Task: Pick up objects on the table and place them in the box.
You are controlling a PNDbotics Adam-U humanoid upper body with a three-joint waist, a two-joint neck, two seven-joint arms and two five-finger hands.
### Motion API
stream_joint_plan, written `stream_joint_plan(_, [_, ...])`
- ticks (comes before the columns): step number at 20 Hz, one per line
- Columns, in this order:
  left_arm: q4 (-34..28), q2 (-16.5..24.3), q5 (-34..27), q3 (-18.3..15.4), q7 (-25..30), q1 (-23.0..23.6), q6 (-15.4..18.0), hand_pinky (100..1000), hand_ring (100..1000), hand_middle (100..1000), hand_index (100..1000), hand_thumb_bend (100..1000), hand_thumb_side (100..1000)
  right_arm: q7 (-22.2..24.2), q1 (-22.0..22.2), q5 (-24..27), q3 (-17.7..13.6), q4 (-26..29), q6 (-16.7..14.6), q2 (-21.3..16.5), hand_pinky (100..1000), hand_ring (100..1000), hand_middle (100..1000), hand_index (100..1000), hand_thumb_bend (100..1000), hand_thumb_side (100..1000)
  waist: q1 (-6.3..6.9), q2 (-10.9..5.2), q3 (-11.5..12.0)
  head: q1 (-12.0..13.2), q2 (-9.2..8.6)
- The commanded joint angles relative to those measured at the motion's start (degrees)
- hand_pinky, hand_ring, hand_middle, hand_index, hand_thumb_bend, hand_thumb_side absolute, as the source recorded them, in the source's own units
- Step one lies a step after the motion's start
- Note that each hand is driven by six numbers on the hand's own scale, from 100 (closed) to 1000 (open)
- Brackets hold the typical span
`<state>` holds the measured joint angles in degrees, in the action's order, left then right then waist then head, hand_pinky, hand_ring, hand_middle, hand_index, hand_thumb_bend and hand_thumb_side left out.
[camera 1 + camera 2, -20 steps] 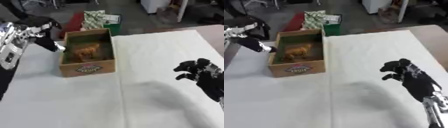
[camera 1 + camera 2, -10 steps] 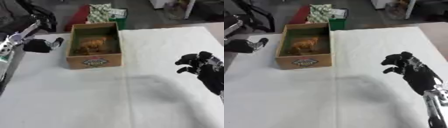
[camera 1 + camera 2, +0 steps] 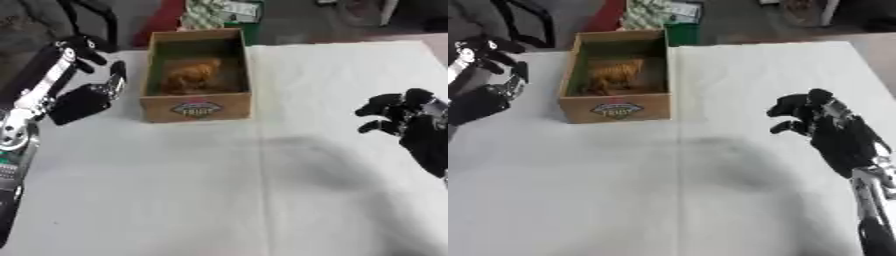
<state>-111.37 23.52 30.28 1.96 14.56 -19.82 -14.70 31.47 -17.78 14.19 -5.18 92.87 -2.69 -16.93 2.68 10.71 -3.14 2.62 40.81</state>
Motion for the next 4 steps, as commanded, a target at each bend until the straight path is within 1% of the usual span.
stream_joint_plan(1, [-1.2, -0.2, -1.5, -0.5, -2.1, 0.3, -0.1, 707, 739, 749, 807, 100, 659, -0.3, -0.4, 0.2, -0.4, 0.8, 0.2, -0.6, 649, 784, 667, 762, 100, 967, -0.2, -0.64, 0.1, 0.1, 0.37])
stream_joint_plan(4, [-0.5, -0.7, -2.4, -0.4, -3.3, 1.1, -0.3, 704, 737, 748, 803, 100, 678, -0.3, -0.5, 0.2, -0.4, 0.9, 0.2, -0.6, 649, 784, 667, 762, 100, 965, -0.23, -0.6, 0.2, 0.1, 0.29])
